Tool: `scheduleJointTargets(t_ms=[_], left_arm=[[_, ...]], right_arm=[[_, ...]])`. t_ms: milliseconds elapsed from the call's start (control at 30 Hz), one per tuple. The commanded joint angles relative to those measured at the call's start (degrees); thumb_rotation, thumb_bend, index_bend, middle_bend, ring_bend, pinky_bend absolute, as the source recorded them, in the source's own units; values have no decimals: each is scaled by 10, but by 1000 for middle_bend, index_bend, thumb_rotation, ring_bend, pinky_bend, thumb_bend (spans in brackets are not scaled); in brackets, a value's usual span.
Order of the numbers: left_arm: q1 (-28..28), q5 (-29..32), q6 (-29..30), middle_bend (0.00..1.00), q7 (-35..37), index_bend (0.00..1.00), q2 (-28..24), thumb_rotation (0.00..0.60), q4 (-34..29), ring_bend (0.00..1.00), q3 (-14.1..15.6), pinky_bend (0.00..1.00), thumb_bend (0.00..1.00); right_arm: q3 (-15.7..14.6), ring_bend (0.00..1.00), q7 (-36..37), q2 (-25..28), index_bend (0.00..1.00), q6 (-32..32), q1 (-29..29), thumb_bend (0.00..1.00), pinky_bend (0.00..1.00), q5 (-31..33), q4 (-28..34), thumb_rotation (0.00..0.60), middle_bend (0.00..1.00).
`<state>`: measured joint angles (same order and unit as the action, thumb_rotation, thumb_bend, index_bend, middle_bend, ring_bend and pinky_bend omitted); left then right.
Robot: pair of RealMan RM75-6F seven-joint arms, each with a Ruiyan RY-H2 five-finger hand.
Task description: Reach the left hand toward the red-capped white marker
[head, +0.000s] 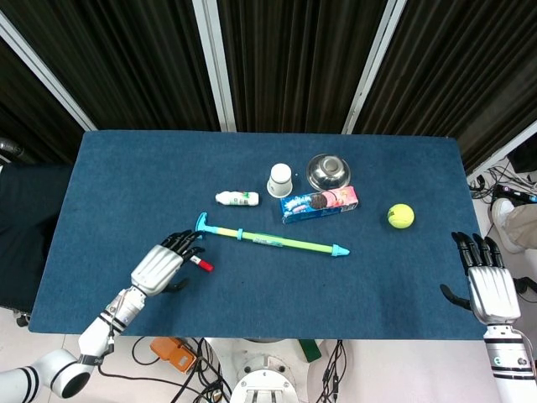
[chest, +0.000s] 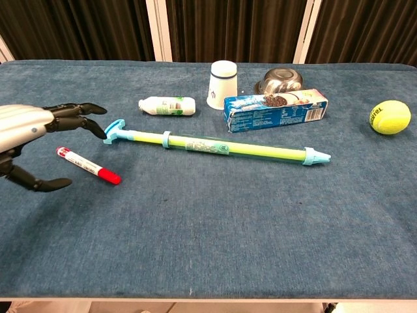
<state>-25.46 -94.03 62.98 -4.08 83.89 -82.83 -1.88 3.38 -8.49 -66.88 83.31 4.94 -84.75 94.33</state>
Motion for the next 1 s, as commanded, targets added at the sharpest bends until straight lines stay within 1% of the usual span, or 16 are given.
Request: scheduleJointTargets(t_ms=[33,133,400,500,733,1000], left_arm=[[-13,8,-9,0,6,251,7,600,20,0,-6,130,265],[-23,13,-15,0,11,279,12,600,36,0,-9,130,266],[-37,21,-24,0,37,370,26,600,75,0,-1,130,269],[-44,25,-26,0,44,388,35,600,92,0,-2,130,274],[-62,32,-46,0,52,394,52,600,124,0,2,130,284],[-76,43,-59,0,56,469,67,600,158,0,4,130,312]], right_arm=[[0,104,-1,0,63,0,0,318,89,0,0,600,148],[-1,104,-3,-1,63,0,0,318,89,-1,0,600,148],[-1,104,-7,-2,63,0,1,318,89,-1,0,600,148],[-1,104,-8,-2,63,2,0,318,89,-2,0,600,148],[0,104,-10,-3,63,0,1,318,88,0,0,600,148],[0,104,-9,-2,63,-1,2,318,88,1,0,600,148]])
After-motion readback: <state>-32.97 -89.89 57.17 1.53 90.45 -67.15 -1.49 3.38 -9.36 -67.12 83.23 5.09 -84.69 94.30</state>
